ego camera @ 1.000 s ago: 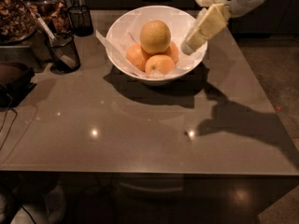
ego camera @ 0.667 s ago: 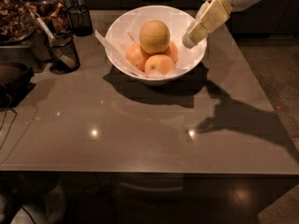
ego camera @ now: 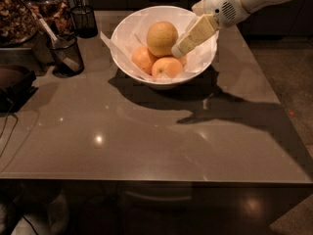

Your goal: Pick orange from white bowl

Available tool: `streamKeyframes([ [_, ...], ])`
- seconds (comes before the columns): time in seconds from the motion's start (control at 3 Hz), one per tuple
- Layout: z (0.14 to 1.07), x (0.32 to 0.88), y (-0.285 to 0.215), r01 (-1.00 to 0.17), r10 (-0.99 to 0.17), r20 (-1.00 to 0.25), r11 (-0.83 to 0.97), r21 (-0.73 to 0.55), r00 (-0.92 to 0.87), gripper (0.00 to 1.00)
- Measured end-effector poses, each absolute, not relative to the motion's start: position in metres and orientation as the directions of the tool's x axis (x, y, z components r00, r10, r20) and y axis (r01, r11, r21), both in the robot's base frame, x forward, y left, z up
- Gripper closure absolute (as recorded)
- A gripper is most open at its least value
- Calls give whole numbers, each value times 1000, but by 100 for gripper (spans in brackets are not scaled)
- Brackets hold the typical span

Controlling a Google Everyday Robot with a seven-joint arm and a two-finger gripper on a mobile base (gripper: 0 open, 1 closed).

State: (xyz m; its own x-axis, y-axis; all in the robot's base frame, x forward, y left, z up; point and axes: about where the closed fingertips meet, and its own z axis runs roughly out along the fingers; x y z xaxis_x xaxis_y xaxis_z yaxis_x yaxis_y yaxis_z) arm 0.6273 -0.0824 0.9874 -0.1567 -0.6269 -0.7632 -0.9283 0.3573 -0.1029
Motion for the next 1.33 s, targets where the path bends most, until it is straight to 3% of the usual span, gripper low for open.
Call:
streamKeyframes([
  [1.33, 954, 677, -53, -917, -599, -771, 396, -49, -217, 0],
])
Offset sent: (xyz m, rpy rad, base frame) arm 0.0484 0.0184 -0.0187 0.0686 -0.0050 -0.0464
